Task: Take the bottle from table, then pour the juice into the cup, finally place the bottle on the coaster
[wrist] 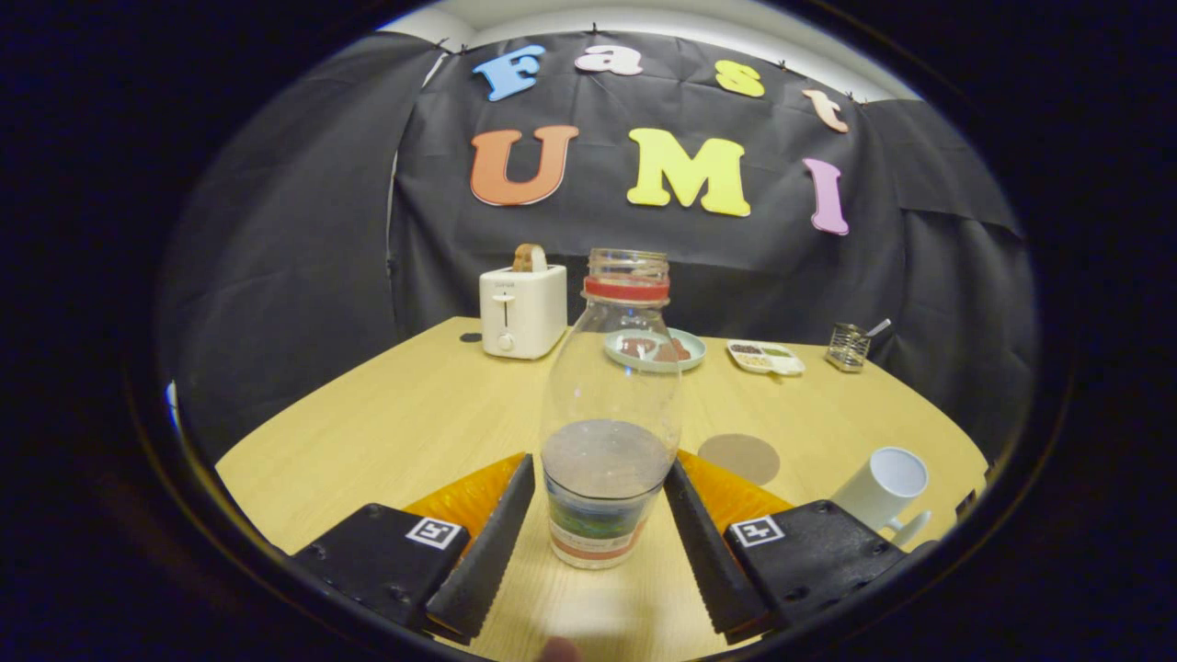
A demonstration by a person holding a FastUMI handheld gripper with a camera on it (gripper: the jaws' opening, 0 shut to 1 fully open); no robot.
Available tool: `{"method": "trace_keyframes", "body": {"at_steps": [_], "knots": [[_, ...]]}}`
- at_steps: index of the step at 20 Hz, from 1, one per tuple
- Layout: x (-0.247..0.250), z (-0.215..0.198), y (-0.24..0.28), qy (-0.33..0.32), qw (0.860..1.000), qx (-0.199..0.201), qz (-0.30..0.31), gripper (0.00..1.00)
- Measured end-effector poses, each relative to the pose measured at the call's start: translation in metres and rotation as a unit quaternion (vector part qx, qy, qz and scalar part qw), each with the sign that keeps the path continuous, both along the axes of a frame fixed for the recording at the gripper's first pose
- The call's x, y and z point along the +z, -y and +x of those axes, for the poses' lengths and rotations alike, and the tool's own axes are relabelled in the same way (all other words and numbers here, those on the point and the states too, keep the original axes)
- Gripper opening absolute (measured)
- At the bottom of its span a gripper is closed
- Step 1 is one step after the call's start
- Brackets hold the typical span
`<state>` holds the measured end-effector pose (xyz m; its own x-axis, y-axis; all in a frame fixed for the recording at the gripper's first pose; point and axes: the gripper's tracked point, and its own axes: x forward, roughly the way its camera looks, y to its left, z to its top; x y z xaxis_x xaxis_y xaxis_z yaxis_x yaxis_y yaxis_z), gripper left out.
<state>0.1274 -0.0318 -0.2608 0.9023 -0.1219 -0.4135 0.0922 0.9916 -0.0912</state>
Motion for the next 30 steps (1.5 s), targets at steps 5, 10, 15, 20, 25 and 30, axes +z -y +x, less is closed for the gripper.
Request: {"method": "trace_keyframes", "body": {"at_steps": [5, 10, 15, 20, 25, 30], "knots": [[-0.001, 0.008, -0.002, -0.001, 1.000, -0.006, 0.004, 0.82], [0.006, 0.001, -0.007, -0.003, 0.999, 0.006, 0.054, 0.78], [0.030, -0.015, -0.003, 0.019, 0.994, -0.006, 0.105, 0.75], [0.051, -0.035, 0.012, 0.060, 0.979, -0.036, 0.192, 0.74], [0.062, -0.042, 0.026, 0.090, 0.936, -0.065, 0.334, 0.74], [0.068, -0.045, 0.038, 0.104, 0.878, -0.092, 0.459, 0.74]]}}
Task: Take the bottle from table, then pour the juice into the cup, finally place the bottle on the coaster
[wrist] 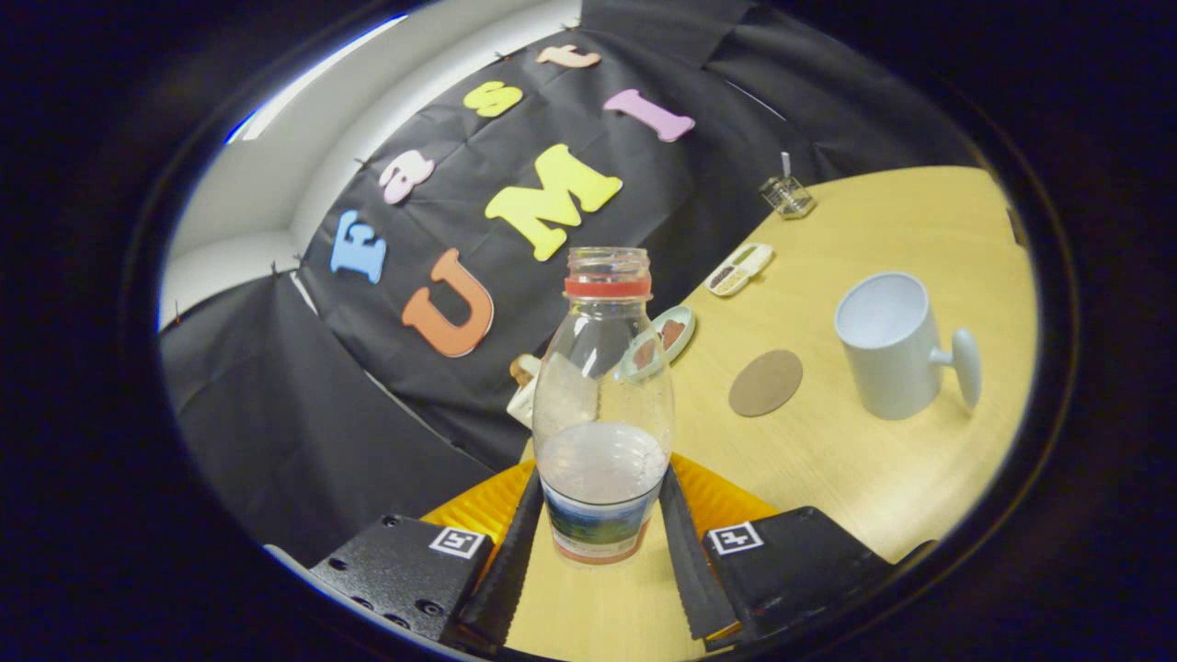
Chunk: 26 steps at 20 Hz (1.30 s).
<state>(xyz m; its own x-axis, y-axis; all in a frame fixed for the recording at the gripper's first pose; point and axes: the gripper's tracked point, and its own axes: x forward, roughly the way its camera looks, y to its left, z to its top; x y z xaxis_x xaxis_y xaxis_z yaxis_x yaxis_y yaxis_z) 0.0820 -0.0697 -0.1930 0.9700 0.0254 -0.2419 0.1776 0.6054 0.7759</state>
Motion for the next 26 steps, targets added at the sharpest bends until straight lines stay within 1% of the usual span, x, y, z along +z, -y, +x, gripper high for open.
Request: {"method": "trace_keyframes", "body": {"at_steps": [3, 7, 9, 13, 15, 20, 26], "knots": [[0.002, 0.002, 0.012, 0.004, 0.997, -0.026, 0.070, 0.73], [0.006, 0.002, 0.022, 0.008, 0.988, -0.046, 0.147, 0.73], [0.002, 0.003, 0.025, 0.004, 0.984, -0.054, 0.170, 0.73], [0.005, 0.012, 0.021, 0.009, 0.975, -0.050, 0.216, 0.73], [0.004, 0.014, 0.023, 0.007, 0.970, -0.055, 0.235, 0.73], [0.010, 0.017, 0.031, 0.015, 0.956, -0.069, 0.285, 0.73], [0.025, 0.021, 0.044, 0.030, 0.934, -0.092, 0.345, 0.73]]}}
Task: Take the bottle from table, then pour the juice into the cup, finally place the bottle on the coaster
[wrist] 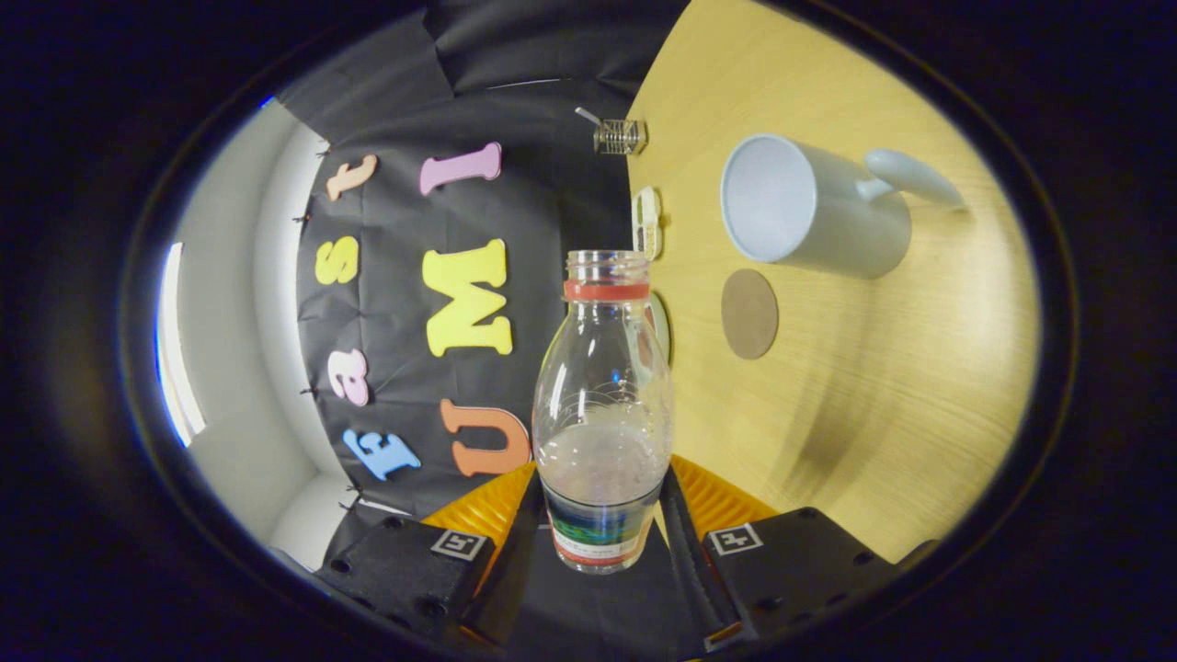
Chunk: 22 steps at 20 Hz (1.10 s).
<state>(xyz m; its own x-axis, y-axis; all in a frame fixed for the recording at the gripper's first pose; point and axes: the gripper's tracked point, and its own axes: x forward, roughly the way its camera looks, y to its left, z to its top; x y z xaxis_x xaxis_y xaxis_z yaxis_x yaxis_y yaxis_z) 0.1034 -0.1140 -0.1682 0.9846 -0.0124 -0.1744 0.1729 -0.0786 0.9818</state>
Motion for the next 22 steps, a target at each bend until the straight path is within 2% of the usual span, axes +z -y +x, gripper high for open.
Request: {"method": "trace_keyframes", "body": {"at_steps": [9, 22], "knots": [[0.008, 0.008, 0.017, 0.013, 0.999, -0.023, 0.044, 0.73], [0.018, 0.018, 0.023, 0.021, 0.997, -0.029, 0.074, 0.73]]}}
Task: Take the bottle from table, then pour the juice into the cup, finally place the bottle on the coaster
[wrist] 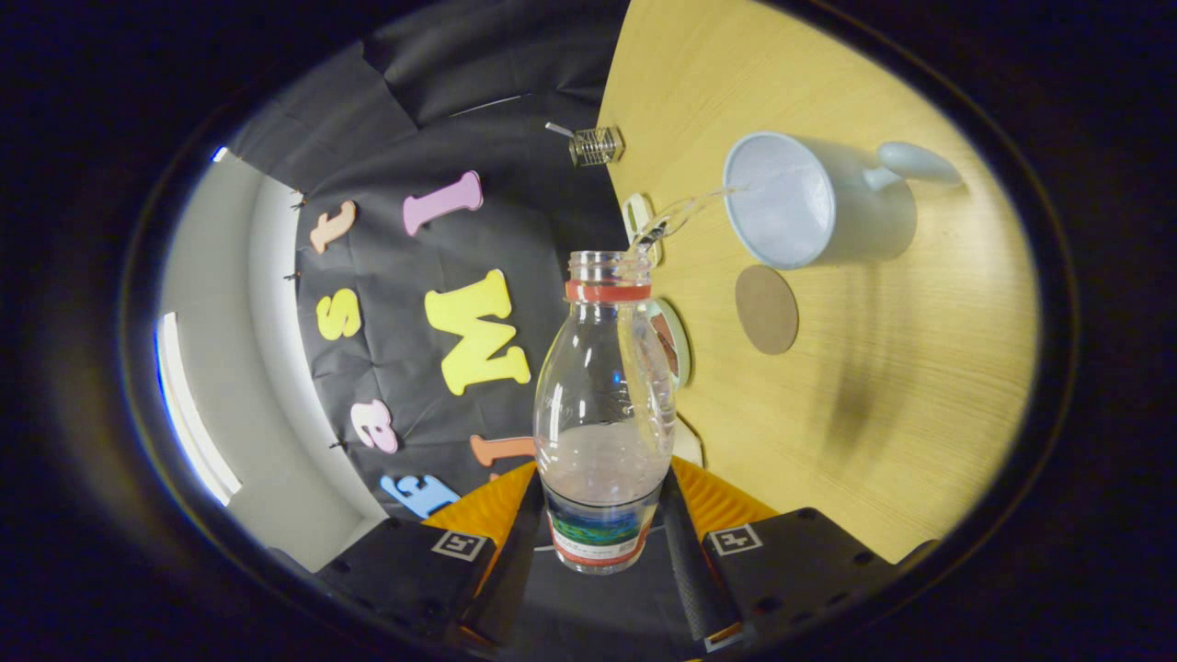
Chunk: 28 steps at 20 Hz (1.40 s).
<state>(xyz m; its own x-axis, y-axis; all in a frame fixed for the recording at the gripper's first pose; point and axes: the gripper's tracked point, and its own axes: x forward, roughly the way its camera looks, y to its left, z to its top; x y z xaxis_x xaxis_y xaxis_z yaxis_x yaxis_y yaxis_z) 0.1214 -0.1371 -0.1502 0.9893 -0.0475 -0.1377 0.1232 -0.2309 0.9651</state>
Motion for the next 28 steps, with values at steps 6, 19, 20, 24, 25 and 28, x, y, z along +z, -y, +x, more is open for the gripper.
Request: {"method": "trace_keyframes", "body": {"at_steps": [6, 19, 20, 24, 25, 28], "knots": [[0.009, 0.002, -0.002, 0.007, 1.000, -0.003, 0.014, 0.73], [0.023, 0.005, -0.006, 0.015, 0.999, 0.000, 0.031, 0.73], [0.024, 0.006, -0.007, 0.016, 0.999, 0.000, 0.032, 0.73], [0.029, 0.005, -0.004, 0.022, 0.999, -0.004, 0.044, 0.73], [0.030, 0.006, -0.004, 0.023, 0.999, -0.003, 0.046, 0.73], [0.032, 0.007, -0.003, 0.024, 0.998, -0.005, 0.054, 0.73]]}}
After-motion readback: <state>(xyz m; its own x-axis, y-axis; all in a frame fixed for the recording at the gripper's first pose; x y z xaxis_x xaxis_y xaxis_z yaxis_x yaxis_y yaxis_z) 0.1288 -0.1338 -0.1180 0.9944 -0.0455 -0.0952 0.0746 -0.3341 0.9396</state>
